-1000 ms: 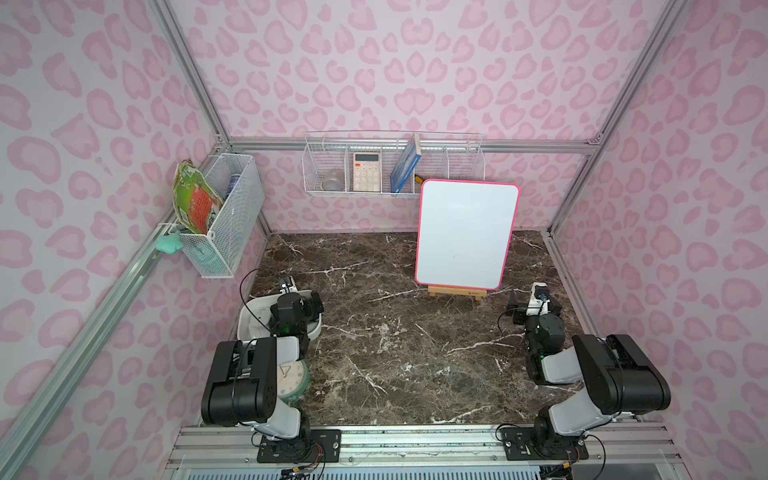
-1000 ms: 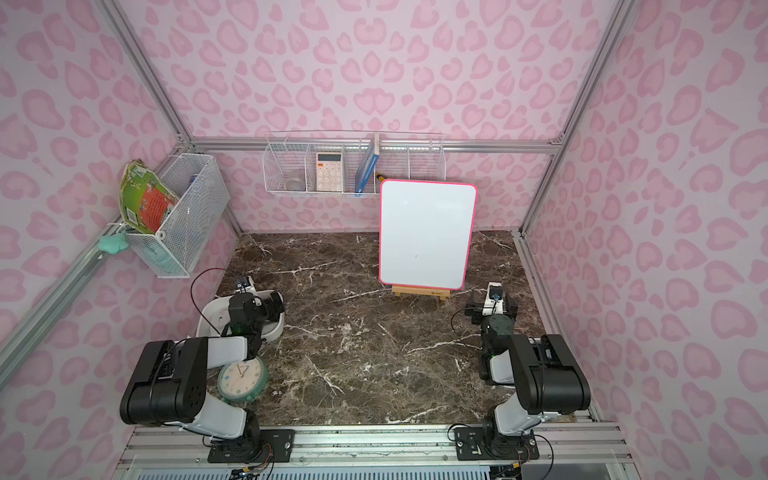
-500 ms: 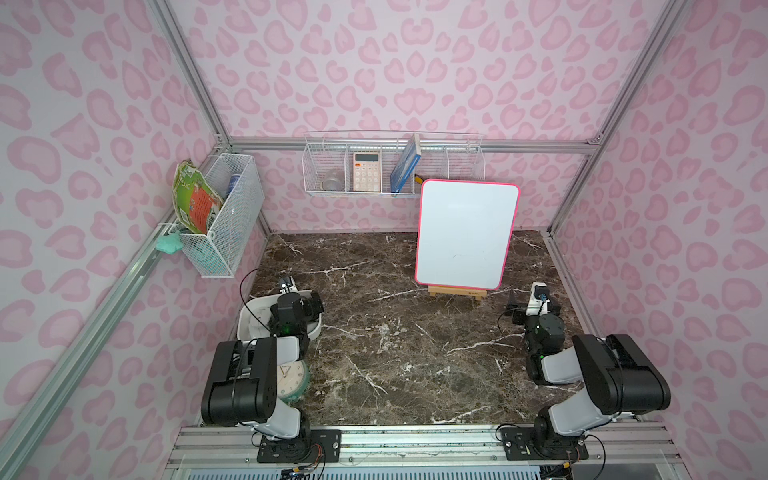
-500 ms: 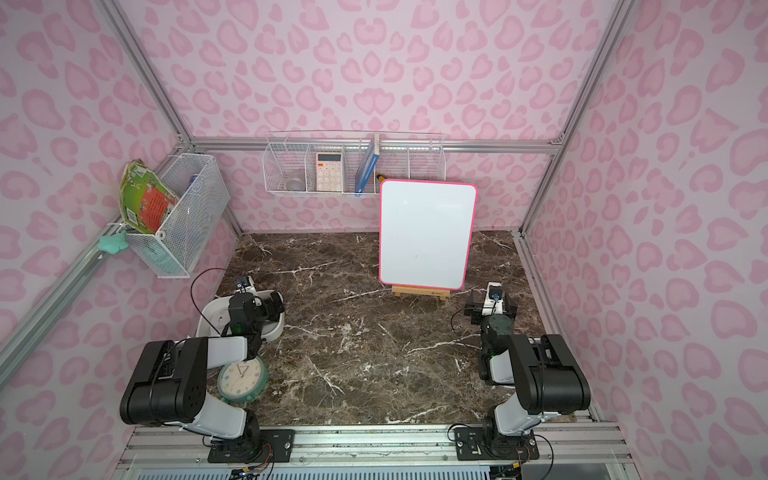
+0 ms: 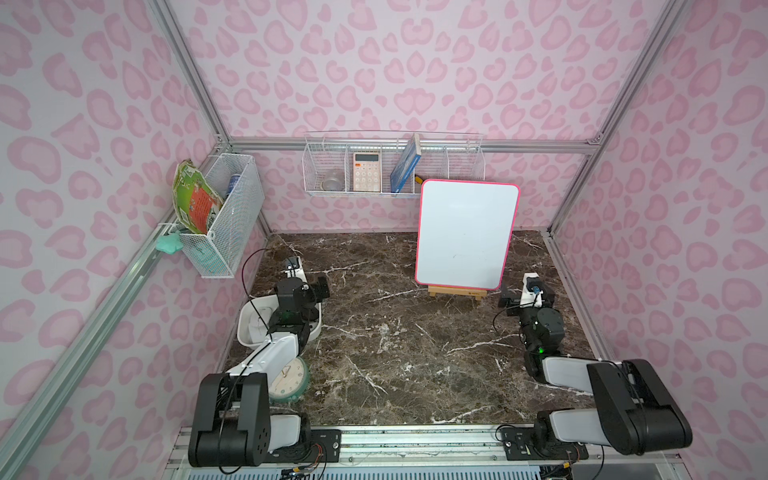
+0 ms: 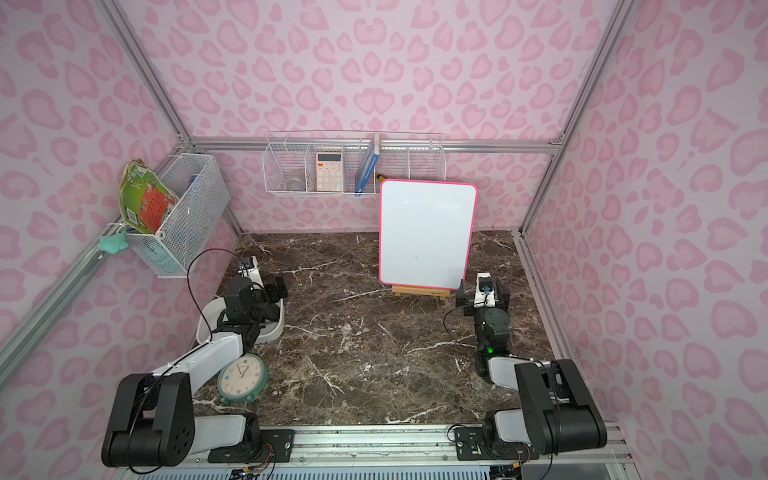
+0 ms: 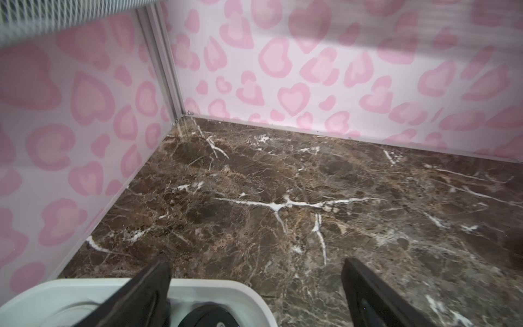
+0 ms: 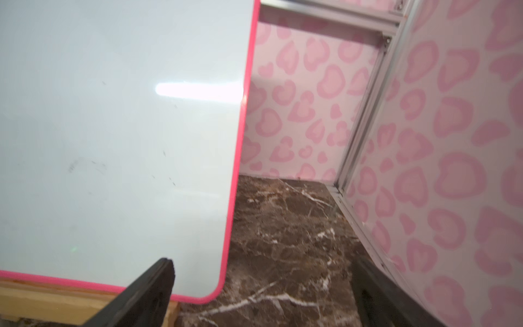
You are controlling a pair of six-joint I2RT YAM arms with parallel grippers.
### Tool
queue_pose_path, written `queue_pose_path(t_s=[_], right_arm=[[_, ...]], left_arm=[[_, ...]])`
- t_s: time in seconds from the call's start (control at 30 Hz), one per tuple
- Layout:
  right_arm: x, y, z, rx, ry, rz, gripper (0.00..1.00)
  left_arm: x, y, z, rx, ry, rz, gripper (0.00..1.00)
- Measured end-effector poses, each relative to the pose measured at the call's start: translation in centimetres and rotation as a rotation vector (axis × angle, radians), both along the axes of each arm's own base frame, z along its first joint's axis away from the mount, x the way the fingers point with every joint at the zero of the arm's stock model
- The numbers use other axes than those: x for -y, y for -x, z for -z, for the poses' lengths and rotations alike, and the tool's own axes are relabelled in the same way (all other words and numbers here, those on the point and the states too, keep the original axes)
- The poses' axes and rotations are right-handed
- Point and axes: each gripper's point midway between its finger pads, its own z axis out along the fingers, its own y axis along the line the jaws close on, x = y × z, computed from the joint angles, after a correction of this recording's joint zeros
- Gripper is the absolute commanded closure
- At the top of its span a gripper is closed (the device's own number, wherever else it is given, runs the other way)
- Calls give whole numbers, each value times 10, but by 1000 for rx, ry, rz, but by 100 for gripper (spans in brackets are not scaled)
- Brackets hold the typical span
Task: Take out the mouse from the storage box
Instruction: Move the storage box to the center of the board.
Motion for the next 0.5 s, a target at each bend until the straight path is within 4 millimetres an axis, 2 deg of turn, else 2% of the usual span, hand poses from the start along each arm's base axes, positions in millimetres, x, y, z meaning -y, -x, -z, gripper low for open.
queue_pose_path(t_s=[0.1,0.17,0.23,0.3,0.4,0.47,0.5], right_arm=[[-16,1,-35,41,-5,-43,0],[-24,3,-57,56,-52,-84,0],[-24,6,-77,64,-135,-92,0],[-18,11,-89,48,-247,-86,0],[14,22,-85,12,-447,-4,0],[35,30,-67,-25,-537,39,0],[37,31,-56,-65,-566,45,1]], left_arm=[[1,9,-18,4,3,-15,1],[1,15,-43,48,47,-40,1],[0,25,-68,103,123,-70,0],[-1,35,-86,139,217,-95,0],[1,49,-93,136,366,-127,1],[-1,63,-84,89,485,-191,1],[-2,68,-78,66,526,-221,1]])
